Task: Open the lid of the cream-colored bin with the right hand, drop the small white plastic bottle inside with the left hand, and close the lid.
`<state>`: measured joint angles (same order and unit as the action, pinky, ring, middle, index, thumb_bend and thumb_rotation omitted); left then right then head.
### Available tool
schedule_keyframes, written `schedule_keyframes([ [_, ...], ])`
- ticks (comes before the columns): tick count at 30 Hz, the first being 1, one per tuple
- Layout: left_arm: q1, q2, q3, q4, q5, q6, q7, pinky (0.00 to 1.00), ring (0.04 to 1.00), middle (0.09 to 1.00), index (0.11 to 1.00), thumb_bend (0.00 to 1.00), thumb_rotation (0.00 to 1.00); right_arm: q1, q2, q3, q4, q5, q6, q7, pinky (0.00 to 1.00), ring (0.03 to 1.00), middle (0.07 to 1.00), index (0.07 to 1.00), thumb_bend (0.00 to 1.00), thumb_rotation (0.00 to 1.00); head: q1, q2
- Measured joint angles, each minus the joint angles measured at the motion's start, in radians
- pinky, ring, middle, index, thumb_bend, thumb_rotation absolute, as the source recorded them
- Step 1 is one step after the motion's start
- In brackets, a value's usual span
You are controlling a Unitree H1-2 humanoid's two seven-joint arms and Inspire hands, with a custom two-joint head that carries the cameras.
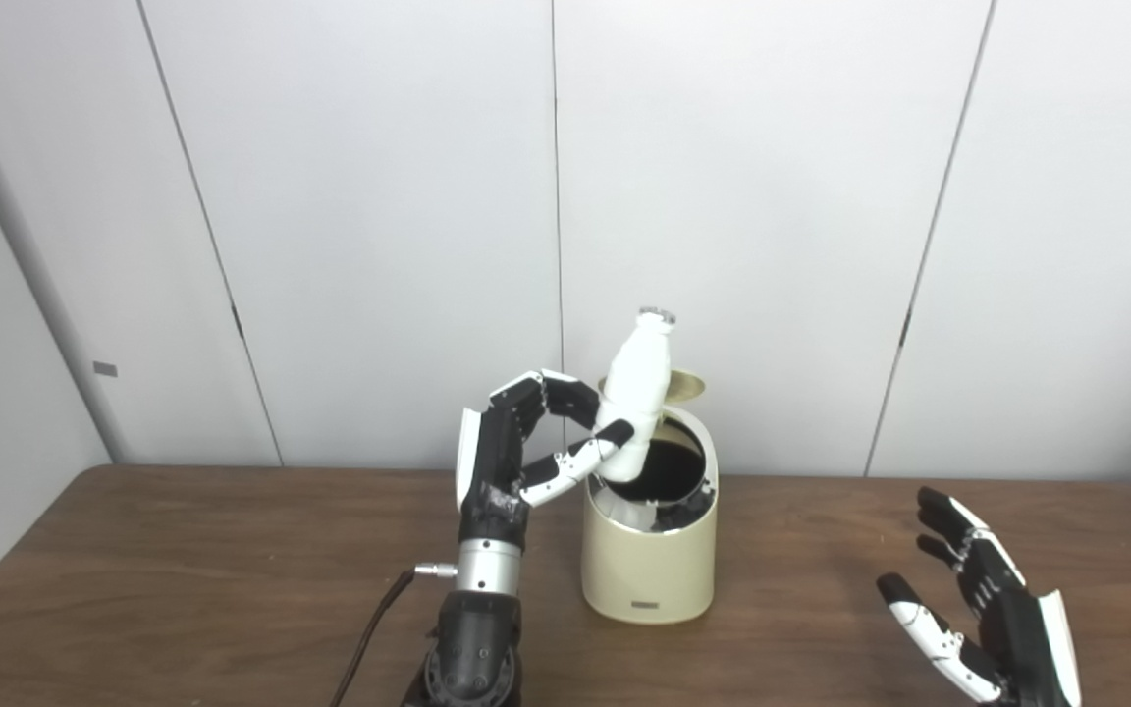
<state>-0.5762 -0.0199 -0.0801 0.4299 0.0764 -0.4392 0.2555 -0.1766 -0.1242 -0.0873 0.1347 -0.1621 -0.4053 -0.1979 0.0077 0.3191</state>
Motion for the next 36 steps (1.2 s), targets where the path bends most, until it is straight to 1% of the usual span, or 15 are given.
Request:
schedule_keyframes([
  [1, -0.002, 0.001, 0.000, 0.004, -0.005, 0.000, -0.005, 0.67, 0.468, 0.473, 0.489, 0.50, 0.00, 0.000, 0.000, 0.000, 0.000, 0.000, 0.000, -0.001, 0.77, 0.834, 0.840, 0.806, 0.43, 0.46, 0.000, 0.000],
  [2, -0.004, 0.001, -0.001, 0.013, -0.011, -0.001, -0.012, 0.68, 0.468, 0.471, 0.491, 0.50, 0.00, 0.000, 0.000, 0.000, 0.000, 0.000, 0.000, -0.002, 0.77, 0.834, 0.841, 0.807, 0.43, 0.44, -0.003, 0.000],
  [4, -0.007, 0.002, -0.002, 0.027, -0.018, -0.001, -0.030, 0.73, 0.469, 0.467, 0.495, 0.50, 0.00, -0.001, 0.000, 0.000, 0.000, 0.000, -0.002, -0.002, 0.76, 0.834, 0.842, 0.808, 0.44, 0.46, -0.005, 0.000],
  [6, -0.010, 0.000, -0.004, 0.040, -0.019, -0.001, -0.037, 0.83, 0.469, 0.463, 0.502, 0.50, 0.00, -0.001, 0.000, 0.000, 0.000, 0.000, -0.003, -0.002, 0.77, 0.837, 0.846, 0.812, 0.44, 0.46, -0.009, 0.000],
  [8, -0.019, -0.002, -0.005, 0.059, -0.020, -0.001, -0.041, 0.85, 0.469, 0.463, 0.503, 0.50, 0.00, -0.002, -0.001, 0.000, 0.002, 0.000, -0.003, -0.002, 0.78, 0.839, 0.847, 0.812, 0.44, 0.46, -0.011, 0.000],
  [11, -0.034, -0.007, -0.005, 0.073, -0.022, -0.001, -0.042, 0.84, 0.468, 0.467, 0.496, 0.50, 0.00, -0.003, -0.001, 0.000, 0.003, 0.000, -0.005, -0.004, 0.78, 0.841, 0.850, 0.814, 0.44, 0.46, -0.014, 0.000],
  [13, -0.046, -0.011, -0.002, 0.089, -0.032, -0.001, -0.044, 0.86, 0.468, 0.473, 0.487, 0.51, 0.00, -0.005, -0.001, 0.000, 0.006, 0.000, -0.011, -0.009, 0.79, 0.847, 0.855, 0.817, 0.45, 0.45, -0.017, 0.002],
  [14, -0.049, -0.014, -0.001, 0.095, -0.035, -0.001, -0.045, 0.86, 0.469, 0.477, 0.482, 0.51, 0.00, -0.006, -0.002, 0.000, 0.008, 0.000, -0.015, -0.010, 0.79, 0.845, 0.853, 0.814, 0.48, 0.49, -0.017, 0.002],
  [16, -0.053, -0.020, -0.001, 0.105, -0.039, -0.001, -0.047, 0.87, 0.469, 0.480, 0.477, 0.51, 0.00, -0.007, -0.002, -0.001, 0.011, 0.002, -0.019, -0.010, 0.79, 0.843, 0.851, 0.813, 0.49, 0.50, -0.018, 0.003],
  [25, -0.059, -0.021, -0.001, 0.133, -0.038, -0.001, -0.053, 0.88, 0.469, 0.486, 0.469, 0.51, 0.00, -0.008, -0.002, -0.003, 0.011, 0.002, -0.019, -0.011, 0.80, 0.848, 0.857, 0.817, 0.48, 0.50, -0.021, 0.006],
  [29, -0.059, -0.018, -0.007, 0.133, -0.034, -0.001, -0.050, 0.81, 0.469, 0.482, 0.476, 0.51, 0.00, -0.008, -0.002, -0.004, 0.012, 0.005, -0.019, -0.010, 0.81, 0.856, 0.862, 0.823, 0.47, 0.48, -0.017, 0.006],
  [30, -0.059, -0.016, -0.010, 0.133, -0.029, -0.001, -0.043, 0.76, 0.469, 0.484, 0.473, 0.51, 0.00, -0.009, -0.002, -0.004, 0.013, 0.008, -0.019, -0.010, 0.82, 0.861, 0.867, 0.828, 0.46, 0.46, -0.017, 0.006],
  [33, -0.059, -0.011, -0.019, 0.133, -0.013, -0.001, -0.031, 0.62, 0.469, 0.496, 0.466, 0.51, 0.00, -0.015, -0.005, -0.003, 0.024, 0.019, -0.020, -0.011, 0.81, 0.854, 0.862, 0.823, 0.48, 0.49, -0.014, 0.006],
  [35, -0.060, -0.009, -0.014, 0.131, -0.014, -0.001, -0.024, 0.60, 0.469, 0.498, 0.466, 0.51, 0.00, -0.017, -0.006, -0.001, 0.028, 0.020, -0.022, -0.011, 0.80, 0.849, 0.858, 0.820, 0.50, 0.51, -0.012, 0.006],
  [36, -0.060, -0.004, -0.011, 0.127, -0.018, -0.001, -0.024, 0.60, 0.519, 0.497, 0.467, 0.51, 0.00, -0.018, -0.007, -0.001, 0.029, 0.021, -0.022, -0.011, 0.79, 0.848, 0.857, 0.820, 0.50, 0.51, -0.012, 0.006],
])
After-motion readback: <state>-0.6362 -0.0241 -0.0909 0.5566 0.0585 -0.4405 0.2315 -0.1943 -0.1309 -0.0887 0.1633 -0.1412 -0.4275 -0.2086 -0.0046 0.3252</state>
